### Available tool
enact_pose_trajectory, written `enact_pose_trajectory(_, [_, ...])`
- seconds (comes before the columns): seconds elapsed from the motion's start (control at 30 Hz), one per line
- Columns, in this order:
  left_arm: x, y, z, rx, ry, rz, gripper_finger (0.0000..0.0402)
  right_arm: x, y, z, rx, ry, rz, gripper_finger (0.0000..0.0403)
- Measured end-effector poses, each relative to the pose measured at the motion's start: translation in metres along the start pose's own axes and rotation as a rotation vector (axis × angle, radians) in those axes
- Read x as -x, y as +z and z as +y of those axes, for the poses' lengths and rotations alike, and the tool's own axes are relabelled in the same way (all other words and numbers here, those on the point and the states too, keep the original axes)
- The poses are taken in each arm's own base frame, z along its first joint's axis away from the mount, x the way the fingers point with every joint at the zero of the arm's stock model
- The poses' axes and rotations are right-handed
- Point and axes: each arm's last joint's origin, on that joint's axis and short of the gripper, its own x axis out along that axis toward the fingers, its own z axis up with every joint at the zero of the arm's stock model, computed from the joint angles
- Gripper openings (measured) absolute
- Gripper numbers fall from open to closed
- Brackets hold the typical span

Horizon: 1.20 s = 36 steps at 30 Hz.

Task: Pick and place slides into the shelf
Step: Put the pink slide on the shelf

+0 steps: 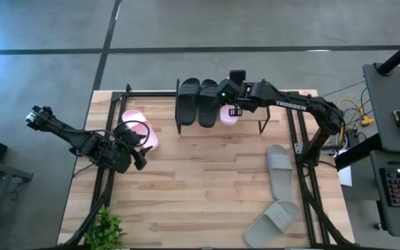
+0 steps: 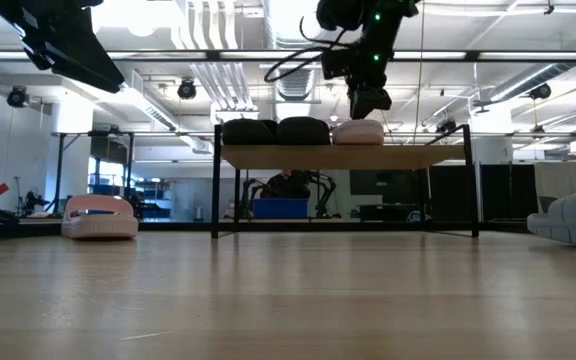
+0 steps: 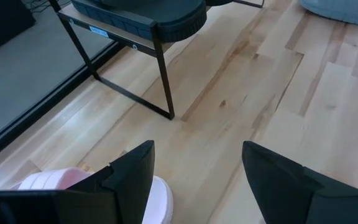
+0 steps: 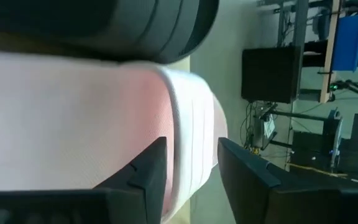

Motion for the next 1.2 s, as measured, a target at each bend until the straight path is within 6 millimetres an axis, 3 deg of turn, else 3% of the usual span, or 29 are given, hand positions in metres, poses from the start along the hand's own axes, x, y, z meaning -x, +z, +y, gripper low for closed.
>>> enact_pose_trajectory(0.3, [-0.002,-0.001,-0.002,-0.009,0.006,0.008,0.0228,0.037,0.005,0.009,-0.126,0.060,0.022,0.0136])
enact_pose_trajectory(0.7, [-0.008,-0.002,-0.005,-0.016,0.011,0.058,0.0228,0.150,0.027,0.071,-0.546,0.323,-0.145,0.0136])
enact_pose_trajectory(0.93, [-0.038,-0.006,0.012,-0.015,0.167,0.333,0.0228,0.188,0.026,0.093,-0.791,0.378,-0.182,0.0135])
enact_pose_trajectory(1.2, [-0.078,-0.005,0.031,-0.181,0.347,0.550,0.0228,0.213,0.022,0.119,-0.994,0.468,-0.173,0.0134])
